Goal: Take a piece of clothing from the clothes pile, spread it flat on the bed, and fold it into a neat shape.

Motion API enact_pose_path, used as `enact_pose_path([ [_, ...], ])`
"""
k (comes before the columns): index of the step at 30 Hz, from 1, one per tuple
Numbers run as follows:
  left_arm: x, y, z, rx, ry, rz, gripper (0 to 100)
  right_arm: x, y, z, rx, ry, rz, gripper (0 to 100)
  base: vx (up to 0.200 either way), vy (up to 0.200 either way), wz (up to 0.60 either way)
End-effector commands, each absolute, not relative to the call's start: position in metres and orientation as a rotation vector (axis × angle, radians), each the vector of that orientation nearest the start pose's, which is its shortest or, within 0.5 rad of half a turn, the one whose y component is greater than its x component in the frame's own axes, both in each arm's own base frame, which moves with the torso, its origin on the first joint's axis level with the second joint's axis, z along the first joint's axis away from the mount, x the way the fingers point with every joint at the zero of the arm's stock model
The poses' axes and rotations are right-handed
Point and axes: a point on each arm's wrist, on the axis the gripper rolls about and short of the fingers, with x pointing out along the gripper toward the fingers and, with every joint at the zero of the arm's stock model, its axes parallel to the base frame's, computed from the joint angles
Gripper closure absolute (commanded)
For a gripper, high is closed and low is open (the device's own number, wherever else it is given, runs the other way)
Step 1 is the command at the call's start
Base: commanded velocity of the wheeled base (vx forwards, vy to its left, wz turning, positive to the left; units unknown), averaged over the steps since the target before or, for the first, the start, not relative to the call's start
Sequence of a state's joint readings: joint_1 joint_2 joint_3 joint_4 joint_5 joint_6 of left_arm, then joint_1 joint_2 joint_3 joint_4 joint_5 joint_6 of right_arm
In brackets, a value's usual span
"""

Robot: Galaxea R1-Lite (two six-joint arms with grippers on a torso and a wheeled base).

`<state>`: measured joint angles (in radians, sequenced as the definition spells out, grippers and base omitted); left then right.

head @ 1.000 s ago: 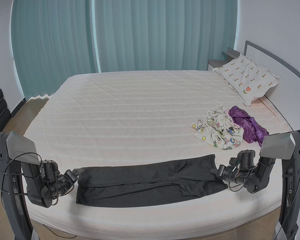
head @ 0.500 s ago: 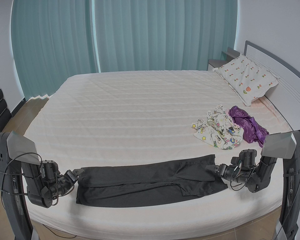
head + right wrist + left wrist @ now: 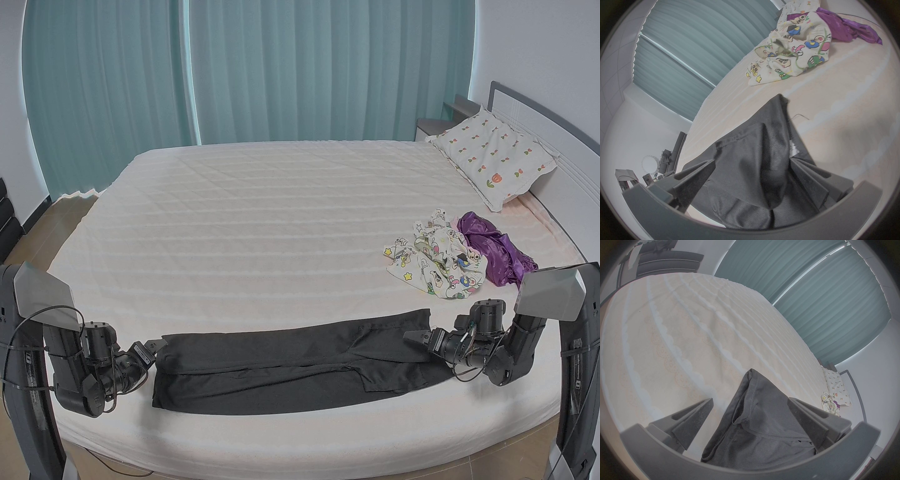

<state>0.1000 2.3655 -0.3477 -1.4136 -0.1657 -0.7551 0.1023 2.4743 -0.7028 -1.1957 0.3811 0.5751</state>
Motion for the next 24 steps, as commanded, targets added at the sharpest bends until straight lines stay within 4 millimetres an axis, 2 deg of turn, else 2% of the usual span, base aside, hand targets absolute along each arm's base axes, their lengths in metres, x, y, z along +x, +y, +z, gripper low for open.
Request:
enact_pose_path([
  [1, 0.289, 0.025, -0.039, -0.811, 0.598, 0.170, 0, 0.363, 0.053, -0.062, 0.625, 0.710, 0.308, 0, 0.000, 0.000, 0.00],
  [3, 0.289, 0.025, -0.039, -0.811, 0.598, 0.170, 0, 0.365, 0.053, -0.062, 0.625, 0.705, 0.309, 0, 0.000, 0.000, 0.00],
  [4, 0.289, 0.025, -0.039, -0.811, 0.598, 0.170, 0, 0.365, 0.053, -0.061, 0.626, 0.703, 0.310, 100, 0.000, 0.000, 0.00],
  [24, 0.290, 0.025, -0.039, -0.810, 0.599, 0.172, 0, 0.371, 0.041, -0.060, 0.621, 0.585, 0.269, 100, 0.000, 0.000, 0.00],
])
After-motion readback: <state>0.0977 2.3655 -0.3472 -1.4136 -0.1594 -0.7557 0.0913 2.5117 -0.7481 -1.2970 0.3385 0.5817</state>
